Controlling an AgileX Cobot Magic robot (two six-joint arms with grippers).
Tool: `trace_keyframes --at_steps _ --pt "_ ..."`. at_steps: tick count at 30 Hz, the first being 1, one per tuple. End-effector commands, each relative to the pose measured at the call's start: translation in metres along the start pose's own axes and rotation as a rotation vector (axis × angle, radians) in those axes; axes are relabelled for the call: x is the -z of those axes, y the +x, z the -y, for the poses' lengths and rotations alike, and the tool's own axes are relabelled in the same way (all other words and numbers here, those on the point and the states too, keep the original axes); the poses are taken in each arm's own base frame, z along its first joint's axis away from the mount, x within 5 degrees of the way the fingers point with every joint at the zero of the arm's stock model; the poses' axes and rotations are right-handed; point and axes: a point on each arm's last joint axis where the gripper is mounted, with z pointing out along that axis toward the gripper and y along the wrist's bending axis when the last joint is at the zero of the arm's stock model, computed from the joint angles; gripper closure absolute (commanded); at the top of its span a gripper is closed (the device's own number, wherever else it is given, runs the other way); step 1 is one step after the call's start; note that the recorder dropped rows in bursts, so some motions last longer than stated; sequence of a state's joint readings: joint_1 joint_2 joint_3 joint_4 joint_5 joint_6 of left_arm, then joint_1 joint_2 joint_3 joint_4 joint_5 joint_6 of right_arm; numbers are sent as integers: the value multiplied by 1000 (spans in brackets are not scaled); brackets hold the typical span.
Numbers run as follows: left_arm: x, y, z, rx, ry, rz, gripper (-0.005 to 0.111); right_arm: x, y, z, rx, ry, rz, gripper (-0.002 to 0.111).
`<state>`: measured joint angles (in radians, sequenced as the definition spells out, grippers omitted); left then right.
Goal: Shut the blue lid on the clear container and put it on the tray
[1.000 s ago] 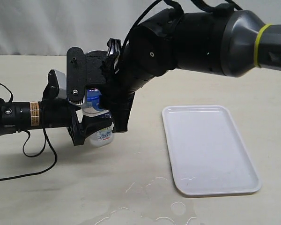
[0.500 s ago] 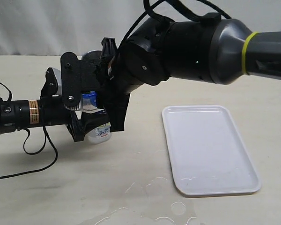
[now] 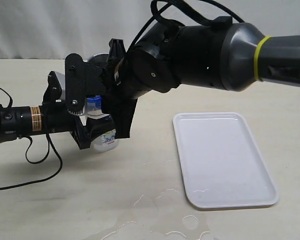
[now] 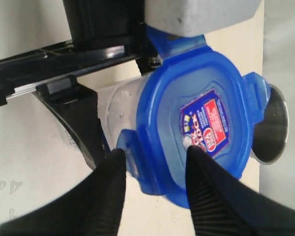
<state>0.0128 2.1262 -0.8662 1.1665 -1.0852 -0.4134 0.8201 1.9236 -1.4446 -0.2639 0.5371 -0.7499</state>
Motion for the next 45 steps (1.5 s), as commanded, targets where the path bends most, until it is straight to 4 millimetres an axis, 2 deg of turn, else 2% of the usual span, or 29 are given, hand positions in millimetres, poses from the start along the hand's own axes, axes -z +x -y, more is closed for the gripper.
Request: trace_keyframes --at_steps 1,8,12,18,20,24,28,30,32,35,39,45 --pt "-4 -12 19 -172 149 103 107 -21 13 -28 -106 -171 -90 73" --pt "-4 -12 19 -232 148 107 107 13 4 -15 -233 -150 -10 62" --pt "-4 -12 20 -317 153 110 107 34 2 -7 -260 -145 -12 61" --pt "-3 -12 20 -498 152 122 107 79 3 2 -309 -128 7 61" --pt "-3 -11 21 -516 159 122 107 102 2 4 -359 -127 51 61" --pt "-3 -9 24 -662 191 128 107 125 -3 5 -393 -143 137 61" --pt "-2 -9 26 -712 208 130 107 115 -3 -6 -411 -266 92 61" --pt "-2 -8 27 -716 217 129 107 97 -1 -12 -396 -314 29 61" --pt "-2 -8 27 -723 224 129 107 86 0 -8 -360 -255 27 61" --pt "-2 -8 27 -724 226 129 107 87 -3 7 -284 -96 90 61" --pt "-2 -8 27 -724 226 129 107 84 -5 8 -289 -108 87 62" --pt "-2 -8 28 -723 231 128 107 61 -4 1 -287 -152 47 62"
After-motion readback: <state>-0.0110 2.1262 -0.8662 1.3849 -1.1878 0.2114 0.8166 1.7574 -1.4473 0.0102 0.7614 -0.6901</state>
